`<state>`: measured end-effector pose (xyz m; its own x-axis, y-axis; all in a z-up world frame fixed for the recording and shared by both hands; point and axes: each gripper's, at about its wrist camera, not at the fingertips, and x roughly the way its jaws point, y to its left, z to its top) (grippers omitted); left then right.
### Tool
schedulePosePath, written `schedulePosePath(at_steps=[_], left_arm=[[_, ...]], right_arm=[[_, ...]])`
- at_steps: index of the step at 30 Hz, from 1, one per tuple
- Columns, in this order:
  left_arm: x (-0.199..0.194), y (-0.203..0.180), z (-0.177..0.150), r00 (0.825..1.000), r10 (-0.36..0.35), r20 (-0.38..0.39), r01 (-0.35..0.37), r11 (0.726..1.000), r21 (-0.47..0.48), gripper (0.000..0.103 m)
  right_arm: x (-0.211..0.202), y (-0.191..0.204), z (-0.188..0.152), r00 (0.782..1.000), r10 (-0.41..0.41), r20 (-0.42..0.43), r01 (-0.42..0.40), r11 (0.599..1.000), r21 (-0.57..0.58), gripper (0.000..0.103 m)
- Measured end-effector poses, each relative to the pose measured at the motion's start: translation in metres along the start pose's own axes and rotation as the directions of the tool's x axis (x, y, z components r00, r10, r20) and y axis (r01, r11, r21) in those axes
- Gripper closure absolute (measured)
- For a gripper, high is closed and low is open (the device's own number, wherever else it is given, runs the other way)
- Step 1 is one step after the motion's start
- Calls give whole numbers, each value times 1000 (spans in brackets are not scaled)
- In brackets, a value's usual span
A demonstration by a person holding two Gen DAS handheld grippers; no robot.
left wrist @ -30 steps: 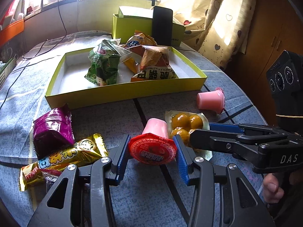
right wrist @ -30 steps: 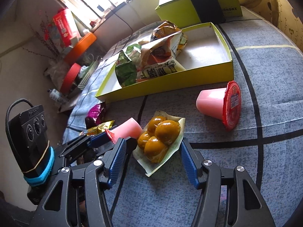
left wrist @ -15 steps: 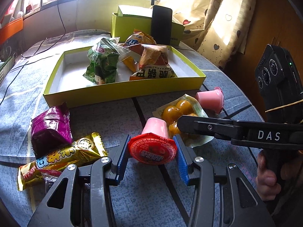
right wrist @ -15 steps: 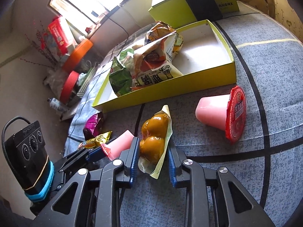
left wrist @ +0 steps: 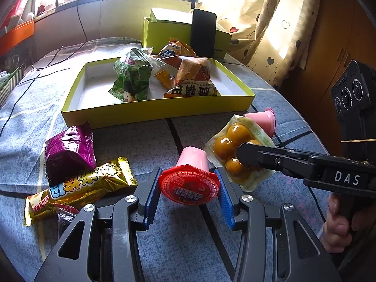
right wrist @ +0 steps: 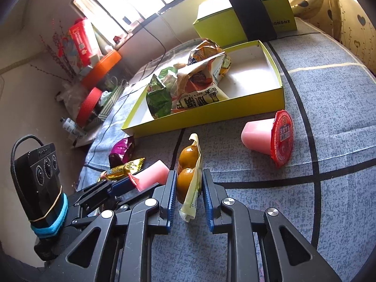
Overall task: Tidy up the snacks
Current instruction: 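Carry the pink cup and jelly pack over the tray with both tools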
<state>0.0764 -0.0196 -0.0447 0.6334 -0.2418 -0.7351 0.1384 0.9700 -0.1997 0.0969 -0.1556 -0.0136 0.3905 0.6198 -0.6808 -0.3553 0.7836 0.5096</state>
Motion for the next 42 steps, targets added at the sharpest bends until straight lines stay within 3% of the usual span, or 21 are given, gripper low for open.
schedulePosePath(at_steps=[22, 42], left_arm=[[-27, 1, -1, 999, 7, 36, -6, 999, -43, 57], [-39, -1, 6, 998, 28, 55, -26, 998, -48, 57]], right_arm=[[-22, 26, -9, 998, -45, 51, 50, 993, -108, 83], [-27, 36, 0, 997, -35, 64, 44, 988, -145, 83]])
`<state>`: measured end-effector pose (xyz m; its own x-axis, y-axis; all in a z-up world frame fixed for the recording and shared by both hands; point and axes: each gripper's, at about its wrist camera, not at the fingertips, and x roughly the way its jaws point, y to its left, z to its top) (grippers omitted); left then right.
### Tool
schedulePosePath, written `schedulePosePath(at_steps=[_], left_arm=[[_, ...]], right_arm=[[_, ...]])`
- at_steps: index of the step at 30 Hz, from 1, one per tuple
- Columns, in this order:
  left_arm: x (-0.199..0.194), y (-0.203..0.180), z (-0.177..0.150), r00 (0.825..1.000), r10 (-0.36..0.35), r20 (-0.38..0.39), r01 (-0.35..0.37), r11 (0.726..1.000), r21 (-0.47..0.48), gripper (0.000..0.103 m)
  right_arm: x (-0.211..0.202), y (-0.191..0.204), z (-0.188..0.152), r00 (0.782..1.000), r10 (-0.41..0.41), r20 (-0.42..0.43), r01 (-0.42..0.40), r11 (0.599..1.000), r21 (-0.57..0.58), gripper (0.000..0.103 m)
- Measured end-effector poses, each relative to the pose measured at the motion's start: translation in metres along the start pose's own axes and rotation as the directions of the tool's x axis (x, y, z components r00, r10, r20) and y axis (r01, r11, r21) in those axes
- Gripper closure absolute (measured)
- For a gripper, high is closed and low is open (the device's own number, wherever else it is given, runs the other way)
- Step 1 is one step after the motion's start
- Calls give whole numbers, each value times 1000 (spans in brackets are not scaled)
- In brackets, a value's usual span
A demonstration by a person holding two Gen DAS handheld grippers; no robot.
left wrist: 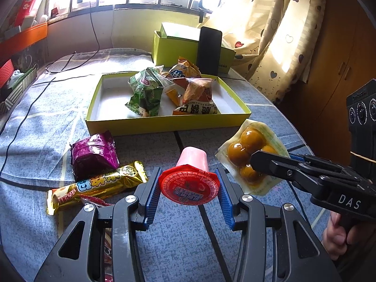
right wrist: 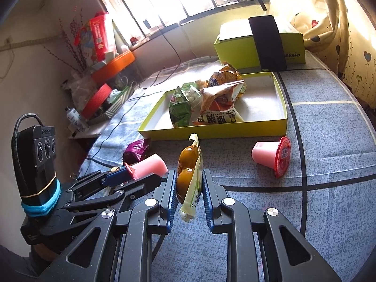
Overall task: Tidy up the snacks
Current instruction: 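Carry the pink cup and jelly pack over the tray with both tools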
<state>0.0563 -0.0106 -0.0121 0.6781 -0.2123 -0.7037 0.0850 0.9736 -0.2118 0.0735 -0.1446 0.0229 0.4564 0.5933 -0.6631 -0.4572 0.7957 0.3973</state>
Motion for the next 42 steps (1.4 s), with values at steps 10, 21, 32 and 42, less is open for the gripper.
schedulePosePath(at_steps=[10, 21, 32, 42], left_arm=[[-1, 4, 14, 1000, 6, 17, -6, 1000, -11, 57], [5, 16, 32, 999, 26, 31, -25, 999, -23, 57], [7, 36, 55, 996, 60, 64, -57, 997, -50, 57], [17, 56, 70, 992, 99, 73, -93, 993, -78, 57]], right_arm=[[0, -3, 15, 1000, -15, 14, 15, 1000, -21, 83], [2, -14, 32, 999, -44, 30, 44, 999, -22, 83], [10, -21, 54, 997, -71, 43, 73, 997, -34, 84], [20, -31, 70, 994, -95, 52, 97, 995, -26, 84]])
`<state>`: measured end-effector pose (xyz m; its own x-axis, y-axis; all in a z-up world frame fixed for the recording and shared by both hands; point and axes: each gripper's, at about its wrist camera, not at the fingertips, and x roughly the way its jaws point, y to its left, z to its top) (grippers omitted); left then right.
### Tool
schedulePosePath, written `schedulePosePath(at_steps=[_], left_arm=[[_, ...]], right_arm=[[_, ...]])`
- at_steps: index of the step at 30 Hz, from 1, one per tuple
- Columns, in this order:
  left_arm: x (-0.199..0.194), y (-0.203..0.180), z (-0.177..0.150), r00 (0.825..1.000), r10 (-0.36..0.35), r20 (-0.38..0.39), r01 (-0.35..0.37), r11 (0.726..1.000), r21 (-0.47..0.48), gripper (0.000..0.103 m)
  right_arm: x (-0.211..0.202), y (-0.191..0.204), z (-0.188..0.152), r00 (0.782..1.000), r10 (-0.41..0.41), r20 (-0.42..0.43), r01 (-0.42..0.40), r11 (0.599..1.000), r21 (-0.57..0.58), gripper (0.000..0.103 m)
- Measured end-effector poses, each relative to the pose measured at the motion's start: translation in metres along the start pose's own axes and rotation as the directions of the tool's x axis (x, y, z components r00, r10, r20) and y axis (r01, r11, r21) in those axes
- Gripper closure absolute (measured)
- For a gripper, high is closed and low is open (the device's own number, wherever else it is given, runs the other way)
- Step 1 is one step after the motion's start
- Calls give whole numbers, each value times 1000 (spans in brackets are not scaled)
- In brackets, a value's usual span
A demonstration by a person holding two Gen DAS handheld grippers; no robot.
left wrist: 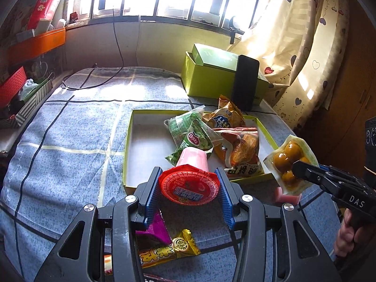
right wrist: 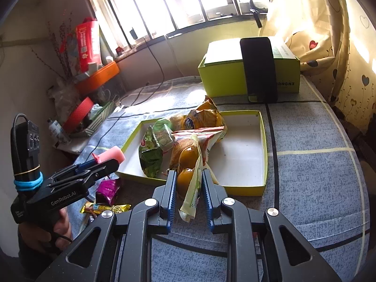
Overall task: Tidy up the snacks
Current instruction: 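Carry the pink cup and jelly pack over the tray with both tools, then lower both items into the tray and open both tools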
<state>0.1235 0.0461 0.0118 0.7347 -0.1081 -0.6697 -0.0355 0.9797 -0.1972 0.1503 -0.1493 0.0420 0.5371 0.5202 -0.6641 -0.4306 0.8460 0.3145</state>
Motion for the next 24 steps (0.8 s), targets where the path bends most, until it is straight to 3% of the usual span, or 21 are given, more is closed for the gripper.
schedulePosePath(at_steps=[11, 24], left_arm=[[22, 17, 17, 999, 48, 9, -48, 999, -25, 57], [57, 28, 17, 996, 83, -45, -84, 996, -31, 57]], right_arm=[[15, -25, 17, 999, -44, 10, 44, 998, 50, 84], [52, -40, 19, 997, -55, -54, 60, 995, 84, 83]])
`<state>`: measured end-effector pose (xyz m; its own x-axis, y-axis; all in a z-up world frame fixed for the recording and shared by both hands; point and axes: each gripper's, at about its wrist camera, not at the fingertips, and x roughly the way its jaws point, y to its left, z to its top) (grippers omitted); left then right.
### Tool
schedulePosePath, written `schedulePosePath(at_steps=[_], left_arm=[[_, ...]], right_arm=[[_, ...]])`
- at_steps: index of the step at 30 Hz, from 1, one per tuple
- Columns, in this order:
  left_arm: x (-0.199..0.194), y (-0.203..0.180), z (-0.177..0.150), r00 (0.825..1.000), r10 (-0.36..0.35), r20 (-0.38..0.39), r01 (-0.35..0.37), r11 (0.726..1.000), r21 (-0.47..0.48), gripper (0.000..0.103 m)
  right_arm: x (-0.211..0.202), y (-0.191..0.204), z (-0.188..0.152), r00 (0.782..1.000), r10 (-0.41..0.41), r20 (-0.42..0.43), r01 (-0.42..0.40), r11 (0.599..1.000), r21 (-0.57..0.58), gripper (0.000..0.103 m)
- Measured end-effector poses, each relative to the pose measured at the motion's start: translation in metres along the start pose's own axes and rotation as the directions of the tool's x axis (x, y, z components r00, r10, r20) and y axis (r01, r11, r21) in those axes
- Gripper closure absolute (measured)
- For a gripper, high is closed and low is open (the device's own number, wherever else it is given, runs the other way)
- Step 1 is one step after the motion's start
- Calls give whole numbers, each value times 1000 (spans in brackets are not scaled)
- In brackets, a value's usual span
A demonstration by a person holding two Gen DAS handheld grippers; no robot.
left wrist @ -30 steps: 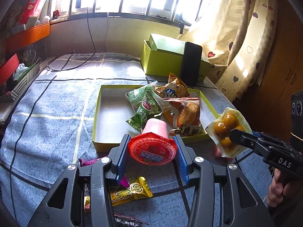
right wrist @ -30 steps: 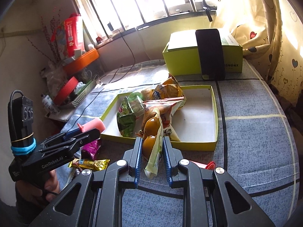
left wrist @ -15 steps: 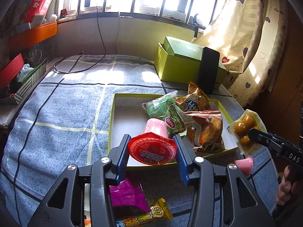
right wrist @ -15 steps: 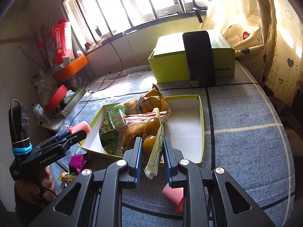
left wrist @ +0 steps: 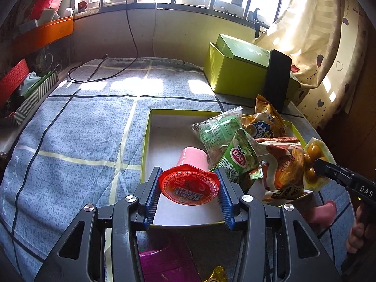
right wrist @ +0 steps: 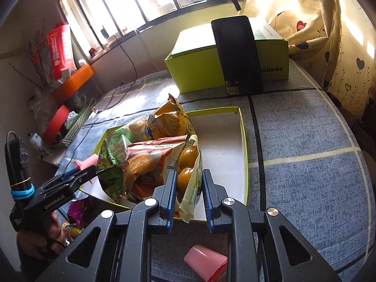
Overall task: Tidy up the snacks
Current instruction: 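Lower both items into the tray and open both tools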
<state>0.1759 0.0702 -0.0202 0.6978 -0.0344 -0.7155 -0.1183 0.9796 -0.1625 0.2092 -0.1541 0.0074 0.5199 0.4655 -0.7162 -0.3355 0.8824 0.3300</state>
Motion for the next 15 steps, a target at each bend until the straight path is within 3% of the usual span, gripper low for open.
schedulePosePath(at_steps=[7, 15], left_arm=[[5, -1, 0, 999, -26, -30, 26, 1000, 2, 56], [-12, -3, 3, 997, -79, 23, 79, 997, 0, 55]], right_arm=[[-2, -4, 3, 1000, -7, 17, 6, 1000, 20, 81], [-16, -12, 1, 999, -11, 42, 9, 999, 52, 79]])
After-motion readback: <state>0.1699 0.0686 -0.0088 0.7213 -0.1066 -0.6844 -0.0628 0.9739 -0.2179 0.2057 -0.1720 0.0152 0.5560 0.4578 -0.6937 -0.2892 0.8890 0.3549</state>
